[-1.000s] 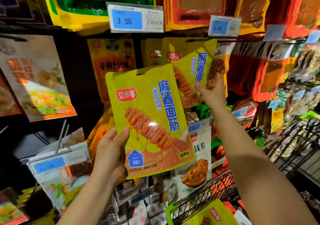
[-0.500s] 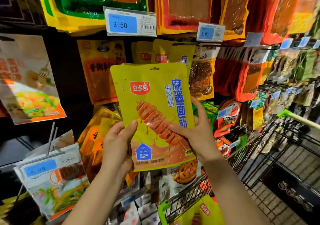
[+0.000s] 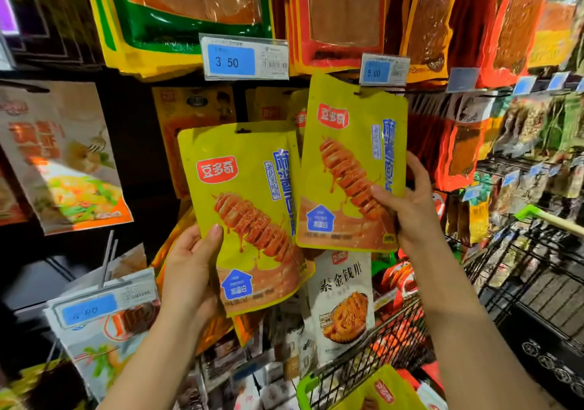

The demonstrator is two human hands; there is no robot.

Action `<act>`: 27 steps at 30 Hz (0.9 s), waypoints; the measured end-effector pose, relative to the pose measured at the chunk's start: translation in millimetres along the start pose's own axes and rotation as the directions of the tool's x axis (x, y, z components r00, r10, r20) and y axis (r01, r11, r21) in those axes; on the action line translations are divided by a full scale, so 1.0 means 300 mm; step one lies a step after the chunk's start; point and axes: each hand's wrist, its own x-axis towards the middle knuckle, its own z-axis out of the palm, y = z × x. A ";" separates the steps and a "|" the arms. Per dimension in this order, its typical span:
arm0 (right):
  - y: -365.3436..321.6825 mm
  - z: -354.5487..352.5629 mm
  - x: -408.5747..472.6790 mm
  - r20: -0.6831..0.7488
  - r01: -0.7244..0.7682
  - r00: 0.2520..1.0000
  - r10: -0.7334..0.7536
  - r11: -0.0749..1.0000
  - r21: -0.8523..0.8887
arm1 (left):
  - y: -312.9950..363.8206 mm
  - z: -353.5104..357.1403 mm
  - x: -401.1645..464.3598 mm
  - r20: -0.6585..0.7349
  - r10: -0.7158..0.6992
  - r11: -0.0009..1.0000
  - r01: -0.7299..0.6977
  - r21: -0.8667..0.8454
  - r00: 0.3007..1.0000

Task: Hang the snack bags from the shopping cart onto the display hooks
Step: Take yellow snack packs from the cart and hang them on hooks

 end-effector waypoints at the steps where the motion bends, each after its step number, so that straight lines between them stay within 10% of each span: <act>1: -0.011 -0.002 0.019 0.008 0.011 1.000 -0.010 1.000 -0.017 | 0.000 0.000 -0.003 -0.006 0.001 1.000 -0.001 0.007 1.000; 27: 0.056 0.121 0.322 0.075 -0.060 0.993 0.088 0.947 -0.317 | 0.024 -0.031 0.007 -0.077 0.073 0.997 -0.069 0.045 0.994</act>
